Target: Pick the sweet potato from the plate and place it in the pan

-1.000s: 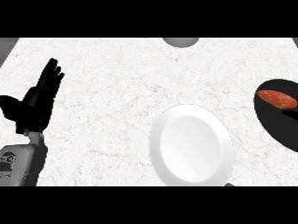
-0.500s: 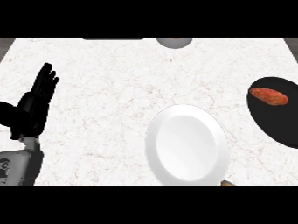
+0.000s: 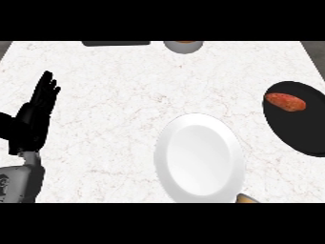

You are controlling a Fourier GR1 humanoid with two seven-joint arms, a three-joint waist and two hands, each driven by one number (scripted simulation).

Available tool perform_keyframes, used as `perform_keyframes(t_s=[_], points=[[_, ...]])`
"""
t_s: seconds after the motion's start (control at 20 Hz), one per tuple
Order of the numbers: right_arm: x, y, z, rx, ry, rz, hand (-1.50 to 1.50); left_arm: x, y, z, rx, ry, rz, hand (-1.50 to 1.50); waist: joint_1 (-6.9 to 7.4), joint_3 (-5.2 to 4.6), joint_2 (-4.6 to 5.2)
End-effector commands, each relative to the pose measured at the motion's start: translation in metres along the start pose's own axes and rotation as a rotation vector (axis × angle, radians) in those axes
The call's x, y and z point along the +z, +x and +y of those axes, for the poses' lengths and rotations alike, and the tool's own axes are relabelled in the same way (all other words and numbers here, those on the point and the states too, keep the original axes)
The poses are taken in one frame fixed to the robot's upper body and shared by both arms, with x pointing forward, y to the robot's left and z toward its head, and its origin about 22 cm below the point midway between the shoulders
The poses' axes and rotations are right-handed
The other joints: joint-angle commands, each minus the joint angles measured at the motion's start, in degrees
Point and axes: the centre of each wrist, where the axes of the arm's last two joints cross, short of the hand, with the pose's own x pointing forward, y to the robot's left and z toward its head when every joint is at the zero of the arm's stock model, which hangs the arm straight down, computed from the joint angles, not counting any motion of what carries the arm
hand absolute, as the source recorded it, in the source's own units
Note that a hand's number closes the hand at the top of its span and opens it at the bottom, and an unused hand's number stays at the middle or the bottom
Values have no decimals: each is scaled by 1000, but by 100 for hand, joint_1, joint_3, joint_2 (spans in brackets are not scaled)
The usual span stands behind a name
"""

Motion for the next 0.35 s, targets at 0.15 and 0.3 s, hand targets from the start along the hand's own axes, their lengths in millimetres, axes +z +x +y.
perform_keyframes(t_s=[0.15,0.3], points=[[45,-13,-12,-124,115,-95,-150,6,-5,9,15,3,8,0,11,-6,-7],[53,-14,-3,-70,126,-90,-150,6,-10,-6,-13,-7,-9,0,28,-6,15]])
